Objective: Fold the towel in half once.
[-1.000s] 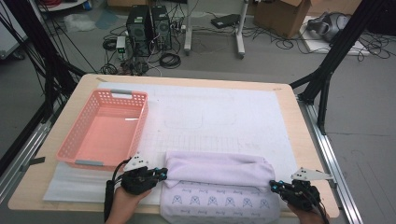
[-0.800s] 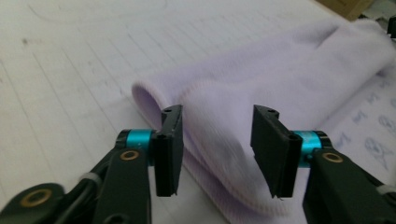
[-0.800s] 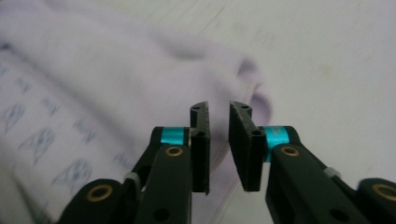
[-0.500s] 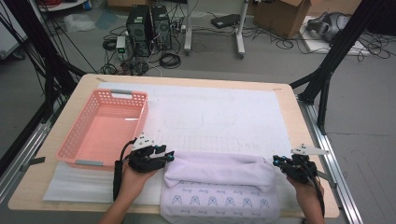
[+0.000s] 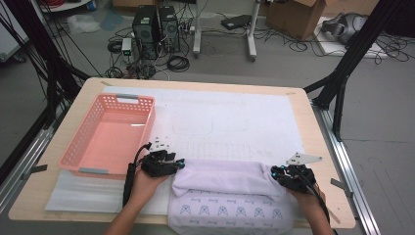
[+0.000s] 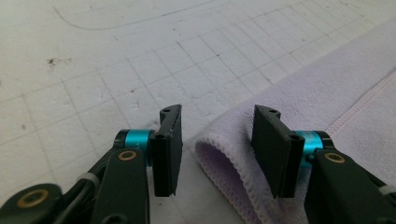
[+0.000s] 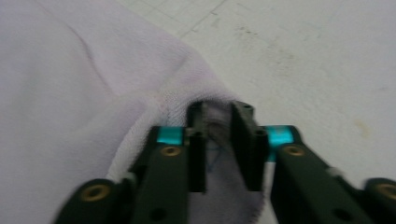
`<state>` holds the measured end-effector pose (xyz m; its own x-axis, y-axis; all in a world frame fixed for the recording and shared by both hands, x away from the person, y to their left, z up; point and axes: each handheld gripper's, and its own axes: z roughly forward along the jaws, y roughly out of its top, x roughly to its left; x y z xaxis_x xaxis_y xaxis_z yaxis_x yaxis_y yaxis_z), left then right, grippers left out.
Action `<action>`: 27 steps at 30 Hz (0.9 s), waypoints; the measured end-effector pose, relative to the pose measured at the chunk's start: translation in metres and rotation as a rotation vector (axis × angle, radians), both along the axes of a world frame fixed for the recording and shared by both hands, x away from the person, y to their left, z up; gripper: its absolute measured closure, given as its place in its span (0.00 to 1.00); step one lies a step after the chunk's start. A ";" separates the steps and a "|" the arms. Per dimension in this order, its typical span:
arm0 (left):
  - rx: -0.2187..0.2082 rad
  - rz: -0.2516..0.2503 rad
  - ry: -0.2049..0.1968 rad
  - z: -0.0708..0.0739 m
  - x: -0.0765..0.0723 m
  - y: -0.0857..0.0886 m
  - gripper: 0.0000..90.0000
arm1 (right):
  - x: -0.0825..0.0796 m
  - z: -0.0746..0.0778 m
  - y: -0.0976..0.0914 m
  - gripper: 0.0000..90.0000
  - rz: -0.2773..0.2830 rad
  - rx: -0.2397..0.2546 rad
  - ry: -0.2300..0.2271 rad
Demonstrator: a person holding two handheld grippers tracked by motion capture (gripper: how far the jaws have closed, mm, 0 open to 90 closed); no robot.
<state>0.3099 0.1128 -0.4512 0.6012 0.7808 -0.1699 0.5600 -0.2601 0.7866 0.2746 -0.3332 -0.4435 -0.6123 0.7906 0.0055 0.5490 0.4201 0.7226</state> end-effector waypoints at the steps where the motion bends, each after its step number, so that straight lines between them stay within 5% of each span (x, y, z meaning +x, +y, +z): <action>1: -0.002 0.001 -0.003 0.000 0.000 0.001 0.64 | 0.001 0.000 -0.001 0.97 -0.007 0.014 0.006; 5: -0.016 0.009 0.009 0.000 0.001 0.001 0.67 | 0.010 0.008 -0.012 0.98 -0.098 0.022 -0.034; 10: -0.027 0.013 0.014 0.000 0.000 0.000 0.63 | 0.025 0.018 -0.026 0.99 -0.201 -0.048 -0.078; 13: -0.032 0.019 0.021 0.001 0.000 0.002 0.59 | 0.023 0.020 -0.033 0.86 -0.233 0.042 -0.077; 16: -0.029 0.012 0.023 0.000 0.001 0.002 0.60 | 0.016 0.016 -0.033 0.74 -0.211 0.083 -0.047; 20: -0.007 -0.003 0.014 0.000 -0.001 -0.001 0.74 | 0.011 0.011 -0.029 0.58 -0.155 0.217 0.023; 23: -0.020 -0.017 0.031 0.000 -0.001 -0.002 0.90 | 0.010 0.004 -0.017 0.51 -0.137 0.135 0.081; 25: -0.009 -0.004 0.021 0.000 -0.002 -0.004 0.93 | 0.007 0.000 -0.011 0.53 -0.144 0.104 0.062; 27: 0.016 0.012 -0.008 0.001 -0.003 -0.007 0.94 | 0.004 0.000 -0.008 0.77 -0.151 0.042 0.031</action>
<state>0.3072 0.1057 -0.4499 0.5935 0.7903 -0.1523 0.5567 -0.2664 0.7869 0.2784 -0.3414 -0.4434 -0.4855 0.8723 0.0577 0.6261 0.3009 0.7194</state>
